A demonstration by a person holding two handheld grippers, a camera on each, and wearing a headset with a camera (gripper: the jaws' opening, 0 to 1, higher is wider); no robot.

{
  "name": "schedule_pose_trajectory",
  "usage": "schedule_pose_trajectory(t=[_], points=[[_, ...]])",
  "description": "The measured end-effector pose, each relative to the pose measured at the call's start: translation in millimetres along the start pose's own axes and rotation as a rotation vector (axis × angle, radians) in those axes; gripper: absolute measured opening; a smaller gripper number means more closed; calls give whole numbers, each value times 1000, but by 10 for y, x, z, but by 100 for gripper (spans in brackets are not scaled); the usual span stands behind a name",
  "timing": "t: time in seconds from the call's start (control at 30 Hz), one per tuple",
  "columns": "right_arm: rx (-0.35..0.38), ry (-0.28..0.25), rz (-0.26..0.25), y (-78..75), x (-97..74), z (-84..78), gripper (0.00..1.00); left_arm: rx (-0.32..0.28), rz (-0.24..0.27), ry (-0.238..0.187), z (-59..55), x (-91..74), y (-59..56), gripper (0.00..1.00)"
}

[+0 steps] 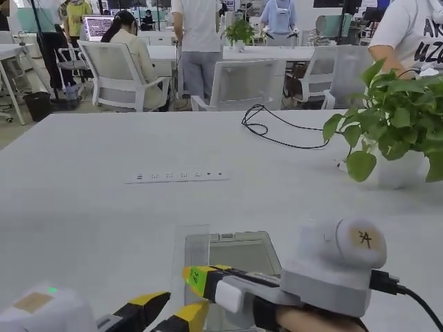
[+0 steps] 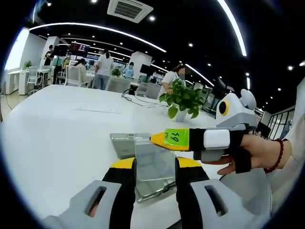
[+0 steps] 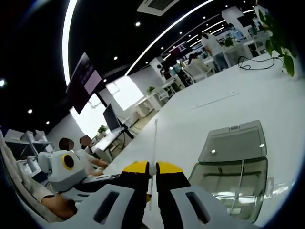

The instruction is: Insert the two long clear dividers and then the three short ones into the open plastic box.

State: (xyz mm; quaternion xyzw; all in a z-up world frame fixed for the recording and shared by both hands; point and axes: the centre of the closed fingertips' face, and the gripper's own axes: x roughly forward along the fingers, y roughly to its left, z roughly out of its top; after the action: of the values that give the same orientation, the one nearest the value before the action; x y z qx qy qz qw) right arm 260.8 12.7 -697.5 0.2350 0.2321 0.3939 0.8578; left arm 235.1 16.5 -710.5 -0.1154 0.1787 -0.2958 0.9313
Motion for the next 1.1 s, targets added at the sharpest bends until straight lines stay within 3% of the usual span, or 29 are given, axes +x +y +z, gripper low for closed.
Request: schedule_pose_trajectory(t=[0.3, 0.37, 0.47, 0.5, 0.63, 0.9, 1.1], points=[[24, 15, -6, -7, -1, -7, 6, -14, -12, 8, -11, 10, -7, 31], [26, 19, -23, -45, -7, 8, 6, 22, -5, 6, -18, 22, 9, 34], [106, 65, -82, -154, -36, -25, 6, 76, -9, 32, -76, 23, 13, 38], [98, 56, -86, -180, -33, -1, 6, 89, -9, 33, -77, 23, 15, 41], [143, 115, -163, -322, -84, -56, 6, 197, -11, 63, -125, 18, 22, 49], [239, 248, -306, -563, -178, -139, 6, 345, -45, 99, -170, 55, -2, 73], [259, 338, -375, -667, -200, -202, 6, 391, -85, 113, -210, 84, -47, 84]])
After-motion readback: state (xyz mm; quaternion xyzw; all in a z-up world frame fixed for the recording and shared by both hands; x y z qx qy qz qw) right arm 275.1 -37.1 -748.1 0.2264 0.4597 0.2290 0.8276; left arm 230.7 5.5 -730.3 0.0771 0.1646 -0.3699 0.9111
